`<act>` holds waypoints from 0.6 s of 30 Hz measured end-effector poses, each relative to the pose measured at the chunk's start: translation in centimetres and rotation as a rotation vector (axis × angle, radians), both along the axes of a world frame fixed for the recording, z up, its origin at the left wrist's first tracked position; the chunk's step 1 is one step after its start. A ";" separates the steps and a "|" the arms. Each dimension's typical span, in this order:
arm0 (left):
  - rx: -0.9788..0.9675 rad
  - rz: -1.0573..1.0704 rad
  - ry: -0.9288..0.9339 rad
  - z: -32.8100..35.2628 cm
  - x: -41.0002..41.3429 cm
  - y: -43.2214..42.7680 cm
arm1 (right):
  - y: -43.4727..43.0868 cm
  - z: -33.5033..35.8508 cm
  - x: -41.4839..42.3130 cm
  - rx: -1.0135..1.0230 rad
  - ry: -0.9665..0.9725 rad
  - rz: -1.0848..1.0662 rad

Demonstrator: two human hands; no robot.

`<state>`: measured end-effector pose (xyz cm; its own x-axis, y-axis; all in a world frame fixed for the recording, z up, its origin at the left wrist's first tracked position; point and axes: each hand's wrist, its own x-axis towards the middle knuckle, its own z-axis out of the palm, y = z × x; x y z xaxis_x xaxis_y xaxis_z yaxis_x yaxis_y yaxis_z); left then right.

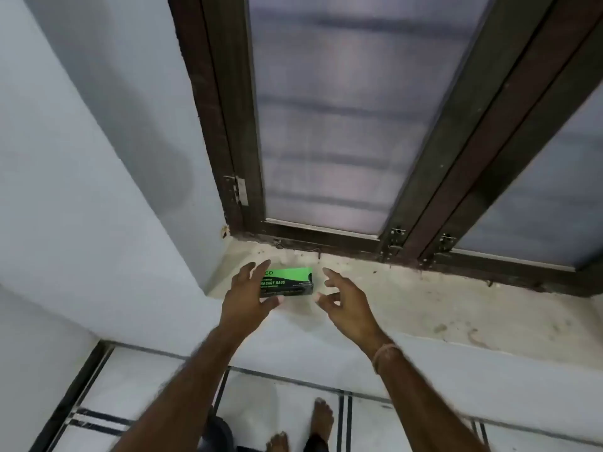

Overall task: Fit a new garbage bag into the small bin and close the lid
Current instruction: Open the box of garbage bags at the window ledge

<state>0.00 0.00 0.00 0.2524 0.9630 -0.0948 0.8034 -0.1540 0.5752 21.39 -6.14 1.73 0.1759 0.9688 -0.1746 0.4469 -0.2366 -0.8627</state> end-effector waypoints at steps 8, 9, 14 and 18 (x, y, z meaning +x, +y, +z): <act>0.036 0.018 0.056 -1.8 1.6 2.1 | 5.1 -3.2 1.4 -0.036 -0.149 0.202; 0.028 0.019 0.038 -1.8 1.6 2.0 | 5.1 -3.6 1.6 -0.021 -0.121 0.199; -0.026 0.062 -0.229 -0.5 1.5 1.0 | 5.6 -3.1 2.5 0.042 0.174 0.155; 0.009 0.064 -0.337 0.9 1.3 0.7 | 5.7 -1.8 3.5 0.040 0.312 0.155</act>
<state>1.33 0.65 0.86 0.2067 0.9784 -0.0076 0.5765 -0.1155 0.8089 24.91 -0.45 -0.05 -0.0296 0.9870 -0.1577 0.1881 -0.1495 -0.9707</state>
